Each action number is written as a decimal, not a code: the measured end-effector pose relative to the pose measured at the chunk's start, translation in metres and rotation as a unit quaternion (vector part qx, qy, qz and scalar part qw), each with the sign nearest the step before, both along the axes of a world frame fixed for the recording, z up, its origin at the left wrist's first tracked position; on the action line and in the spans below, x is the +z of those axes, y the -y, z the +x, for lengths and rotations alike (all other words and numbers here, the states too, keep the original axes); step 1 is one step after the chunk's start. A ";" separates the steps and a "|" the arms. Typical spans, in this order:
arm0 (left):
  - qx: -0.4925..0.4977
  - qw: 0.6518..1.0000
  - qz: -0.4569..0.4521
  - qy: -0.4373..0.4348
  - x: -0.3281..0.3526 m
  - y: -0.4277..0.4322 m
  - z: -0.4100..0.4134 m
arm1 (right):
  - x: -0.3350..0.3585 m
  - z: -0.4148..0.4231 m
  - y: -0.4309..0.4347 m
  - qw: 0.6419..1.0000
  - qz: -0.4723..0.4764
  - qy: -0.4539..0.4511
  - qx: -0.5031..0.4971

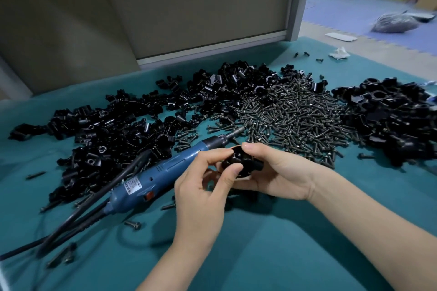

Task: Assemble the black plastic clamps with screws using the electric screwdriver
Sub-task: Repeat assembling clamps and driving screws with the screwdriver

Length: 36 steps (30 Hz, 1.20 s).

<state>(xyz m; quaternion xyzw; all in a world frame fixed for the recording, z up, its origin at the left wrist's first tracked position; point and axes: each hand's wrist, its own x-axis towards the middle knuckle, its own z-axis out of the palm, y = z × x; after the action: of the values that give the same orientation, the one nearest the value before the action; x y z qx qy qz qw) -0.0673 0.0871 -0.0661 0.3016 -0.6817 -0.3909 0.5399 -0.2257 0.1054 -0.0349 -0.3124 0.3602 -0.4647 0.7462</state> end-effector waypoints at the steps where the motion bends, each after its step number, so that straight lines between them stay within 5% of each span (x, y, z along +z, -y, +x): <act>1: 0.008 1.000 -0.017 0.002 0.002 -0.001 0.000 | 0.001 0.001 -0.001 1.000 0.007 0.004 -0.004; 6: 0.020 0.999 -0.031 0.010 0.005 -0.008 -0.003 | 0.001 0.004 -0.001 0.999 0.006 -0.017 -0.035; 12: 0.031 0.995 -0.066 0.061 0.010 -0.012 -0.005 | 0.004 0.003 -0.004 0.998 -0.033 0.030 0.044; 25: 0.066 0.994 -0.070 0.046 0.008 -0.011 -0.005 | 0.002 0.021 -0.005 0.997 -0.048 0.060 -0.009; 36: -0.071 0.973 0.186 -0.116 -0.002 -0.023 -0.020 | -0.006 0.025 -0.003 0.951 -0.166 -0.133 -0.226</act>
<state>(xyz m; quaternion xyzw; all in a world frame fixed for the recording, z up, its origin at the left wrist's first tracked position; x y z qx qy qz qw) -0.0870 0.1103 -0.0686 0.2998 -0.5498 -0.5804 0.5205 -0.2004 0.1087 -0.0414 -0.4015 0.4346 -0.6286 0.5048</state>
